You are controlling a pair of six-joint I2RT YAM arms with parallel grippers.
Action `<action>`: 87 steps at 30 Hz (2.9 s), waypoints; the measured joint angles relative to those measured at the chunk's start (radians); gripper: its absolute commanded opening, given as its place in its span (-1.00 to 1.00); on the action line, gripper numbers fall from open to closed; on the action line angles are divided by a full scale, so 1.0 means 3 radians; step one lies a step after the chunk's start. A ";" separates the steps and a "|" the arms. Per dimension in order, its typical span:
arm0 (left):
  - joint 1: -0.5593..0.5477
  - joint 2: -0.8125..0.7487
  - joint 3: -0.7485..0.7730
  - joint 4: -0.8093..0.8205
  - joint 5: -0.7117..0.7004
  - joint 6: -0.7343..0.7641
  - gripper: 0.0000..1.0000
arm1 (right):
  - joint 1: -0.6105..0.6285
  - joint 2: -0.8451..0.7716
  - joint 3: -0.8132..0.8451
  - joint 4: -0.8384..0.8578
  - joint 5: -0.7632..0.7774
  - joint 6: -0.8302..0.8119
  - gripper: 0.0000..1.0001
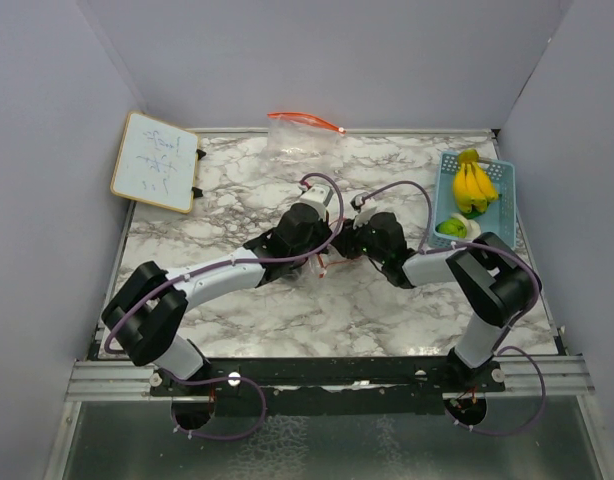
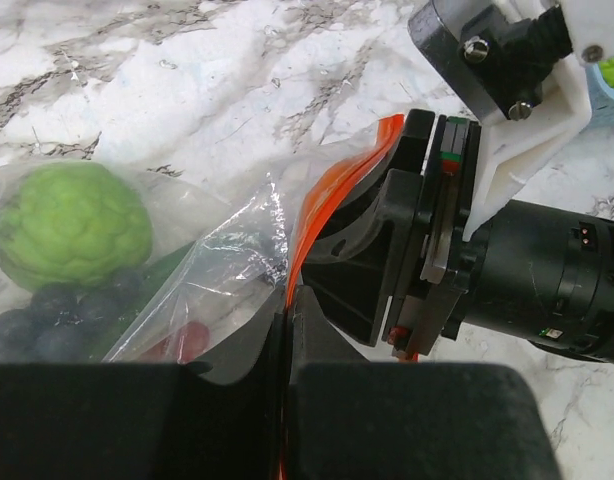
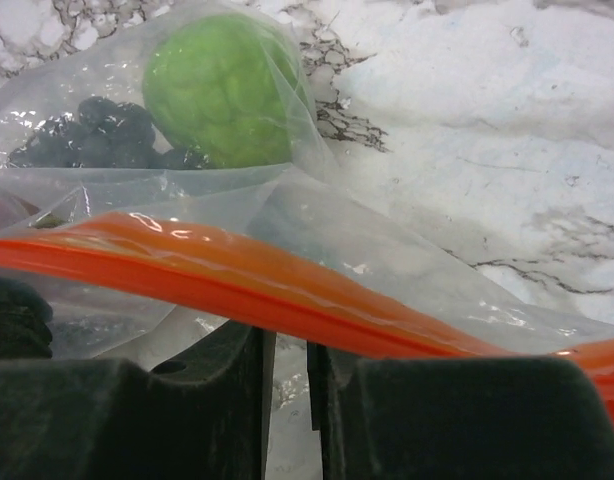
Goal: Open the zip-top bag and remove the fake food
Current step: Pick up the fake vegetable from the zipper food storage bag, then place the fake vegetable in the bin.
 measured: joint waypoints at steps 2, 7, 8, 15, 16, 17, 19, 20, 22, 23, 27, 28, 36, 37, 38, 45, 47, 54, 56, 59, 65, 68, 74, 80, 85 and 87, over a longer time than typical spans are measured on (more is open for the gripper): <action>0.0000 0.0010 0.0000 0.0000 0.0000 0.0000 -1.00 | 0.0004 0.0033 0.0000 0.0080 0.0042 -0.0102 -0.38; 0.0001 0.0031 0.0000 0.0000 -0.0001 -0.0003 -1.00 | 0.0005 0.0036 0.0001 0.0268 0.0071 -0.0383 0.02; 0.0004 0.0036 -0.0001 0.0003 0.0000 -0.0005 -1.00 | 0.0005 0.0036 0.0005 0.0285 0.0069 -0.0445 0.07; 0.0009 0.0050 -0.0022 -0.0013 0.0003 -0.0028 -1.00 | 0.0005 0.0167 0.0170 0.0322 0.0013 -0.0842 0.47; 0.0009 0.0050 -0.0023 -0.0027 0.0003 -0.0025 -1.00 | -0.0001 0.0235 0.0207 0.0342 -0.0018 -0.0888 0.48; 0.0009 0.0050 -0.0024 -0.0052 0.0003 -0.0025 -1.00 | -0.0005 0.0282 0.0229 0.0357 -0.0034 -0.0921 0.48; 0.0015 0.0050 -0.0031 -0.0108 0.0003 -0.0024 -1.00 | -0.0008 0.0423 0.0284 0.0395 -0.0075 -0.1008 0.44; 0.0017 0.0050 -0.0037 -0.0126 0.0003 -0.0024 -1.00 | -0.0008 0.0509 0.0314 0.0407 -0.0099 -0.1050 0.40; 0.0024 0.0050 -0.0052 -0.0132 -0.0006 -0.0023 -1.00 | -0.0008 0.0622 0.0343 0.0413 -0.0155 -0.1109 0.29; 0.0032 0.0050 -0.0057 -0.0137 -0.0004 -0.0023 -1.00 | -0.0008 0.0678 0.0348 0.0415 -0.0183 -0.1129 0.21; 0.0032 0.0050 -0.0075 -0.0112 -0.0003 -0.0025 -1.00 | -0.0004 0.0710 0.0350 0.0418 -0.0281 -0.1195 -0.19; 0.0031 0.0050 -0.0075 -0.0095 -0.0001 -0.0027 -1.00 | -0.0001 0.0706 0.0347 0.0421 -0.0306 -0.1205 -0.29; 0.0031 0.0050 -0.0076 -0.0029 0.0005 -0.0025 -1.00 | 0.0004 0.0387 0.0109 0.0398 -0.0445 -0.1205 -0.97; 0.0031 0.0050 -0.0076 -0.0023 0.0005 -0.0025 -1.00 | 0.0005 0.0314 0.0079 0.0397 -0.0455 -0.1200 -0.97; 0.0032 0.0050 -0.0076 -0.0019 0.0006 -0.0027 -1.00 | 0.0005 0.0256 0.0057 0.0394 -0.0470 -0.1198 -0.98; 0.0052 0.0050 -0.0086 0.0011 0.0019 -0.0027 -1.00 | 0.0004 -0.0113 -0.0025 0.0306 -0.0514 -0.1167 -0.98; 0.0065 0.0050 -0.0086 0.0013 0.0023 -0.0027 -1.00 | 0.0005 -0.0243 -0.0036 0.0169 -0.0493 -0.1166 -0.98; 0.0153 0.0050 -0.0086 0.0028 0.0032 -0.0025 -1.00 | 0.0005 -0.0680 -0.0050 -0.0537 -0.0009 -0.1113 -0.98; 0.0188 0.0050 -0.0086 0.0028 0.0038 -0.0027 -1.00 | 0.0005 -0.0847 -0.0057 -0.0777 0.0197 -0.1076 -0.98; 0.0248 0.0050 -0.0086 0.0033 0.0061 -0.0027 -1.00 | 0.0005 -0.1055 -0.0056 -0.1072 0.0473 -0.1010 -0.97; 0.0315 0.0050 -0.0093 0.0046 0.0084 -0.0022 -1.00 | 0.0005 -0.1296 -0.0033 -0.1508 0.0942 -0.0910 -0.98; 0.0329 0.0065 -0.0123 0.0066 0.0072 -0.0022 -1.00 | -0.0004 -0.1366 0.0042 -0.1700 0.1160 -0.0908 -0.98; 0.0334 0.0247 -0.0149 0.0107 0.0022 -0.0017 -1.00 | -0.0266 -0.1564 0.0149 -0.2007 0.1294 -0.0851 -0.97; 0.0392 0.0340 -0.0149 0.0104 -0.0004 -0.0009 -1.00 | -0.0905 -0.1895 0.0155 -0.2061 0.1264 -0.0683 -0.97; 0.0432 0.0346 -0.0149 0.0123 0.0003 -0.0014 -1.00 | -0.1185 -0.2001 0.0154 -0.2035 0.1356 -0.0450 -0.98; 0.0439 0.0346 -0.0149 0.0135 0.0025 -0.0024 -1.00 | -0.1270 -0.1998 0.0130 -0.2009 0.1432 -0.0322 -0.98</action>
